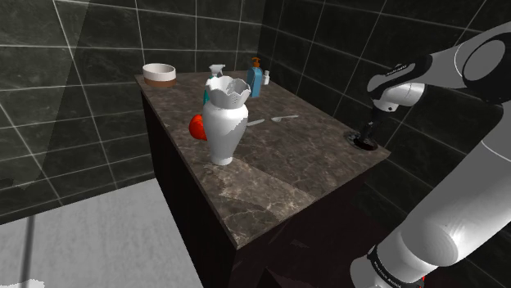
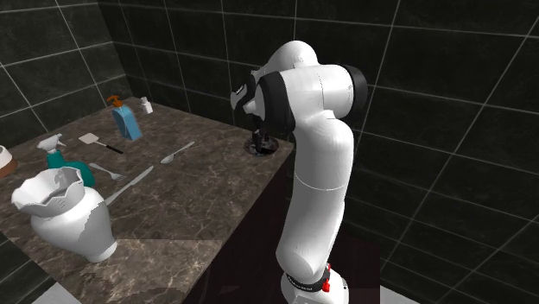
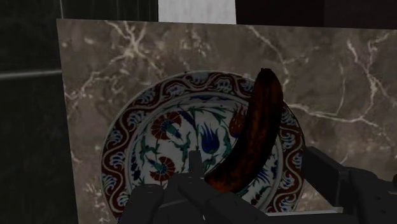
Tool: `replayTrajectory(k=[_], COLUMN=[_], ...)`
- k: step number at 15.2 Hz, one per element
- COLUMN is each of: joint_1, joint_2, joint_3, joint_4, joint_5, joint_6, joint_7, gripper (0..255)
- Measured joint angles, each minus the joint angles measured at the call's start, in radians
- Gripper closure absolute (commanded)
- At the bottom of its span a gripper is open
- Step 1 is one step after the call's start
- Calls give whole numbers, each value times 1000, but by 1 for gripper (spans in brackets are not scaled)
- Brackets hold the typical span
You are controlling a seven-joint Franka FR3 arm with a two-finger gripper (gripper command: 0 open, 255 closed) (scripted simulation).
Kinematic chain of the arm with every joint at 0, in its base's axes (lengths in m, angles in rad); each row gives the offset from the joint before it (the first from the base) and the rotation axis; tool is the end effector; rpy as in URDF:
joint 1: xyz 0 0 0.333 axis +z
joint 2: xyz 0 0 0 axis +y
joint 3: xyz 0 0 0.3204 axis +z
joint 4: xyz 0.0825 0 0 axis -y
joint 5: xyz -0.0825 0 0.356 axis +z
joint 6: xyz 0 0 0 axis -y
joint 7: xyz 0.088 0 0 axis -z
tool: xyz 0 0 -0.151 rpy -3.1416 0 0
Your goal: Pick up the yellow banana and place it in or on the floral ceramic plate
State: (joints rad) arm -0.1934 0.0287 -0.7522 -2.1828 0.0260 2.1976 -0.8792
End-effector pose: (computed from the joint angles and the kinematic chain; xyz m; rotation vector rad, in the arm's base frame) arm 0.3017 -0.4138 0.3560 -3.1334 0.1279 0.0040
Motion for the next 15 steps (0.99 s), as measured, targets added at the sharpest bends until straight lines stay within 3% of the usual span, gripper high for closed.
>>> replayTrajectory(k=[4, 9, 15], joint_1=[0, 5, 6], joint_2=[-1, -69, -75], joint_3=[0, 4, 6], joint_4=[-1, 58, 69], joint_5=[-1, -55, -60], joint_6=[0, -108, -124], joint_7=[0, 38, 44], gripper=[0, 0, 0])
